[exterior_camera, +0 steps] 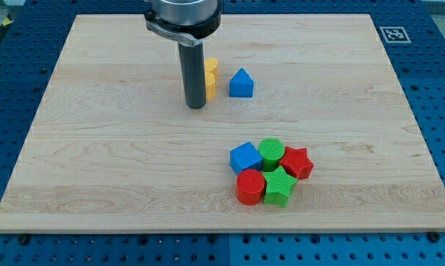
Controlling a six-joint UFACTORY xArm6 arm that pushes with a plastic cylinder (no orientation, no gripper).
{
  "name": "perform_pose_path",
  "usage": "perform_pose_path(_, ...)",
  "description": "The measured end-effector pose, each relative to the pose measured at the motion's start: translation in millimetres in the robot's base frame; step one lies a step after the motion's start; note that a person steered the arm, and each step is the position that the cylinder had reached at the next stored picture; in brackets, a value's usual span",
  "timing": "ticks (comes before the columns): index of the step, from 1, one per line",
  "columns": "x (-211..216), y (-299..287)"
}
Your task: Move the group of blocks up and left a bit
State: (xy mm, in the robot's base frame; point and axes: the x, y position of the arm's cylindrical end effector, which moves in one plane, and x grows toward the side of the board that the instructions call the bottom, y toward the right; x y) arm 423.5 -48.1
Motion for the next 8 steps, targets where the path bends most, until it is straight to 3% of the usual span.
perform_pose_path(1,0.3,-0.3)
perform_pose_path(3,-5.3,-122.3)
perform_pose_path(4,-5.8,-148.1)
perform_pose_path(7,23.7,-136.5)
perform_pose_path(8,31.2,-86.6)
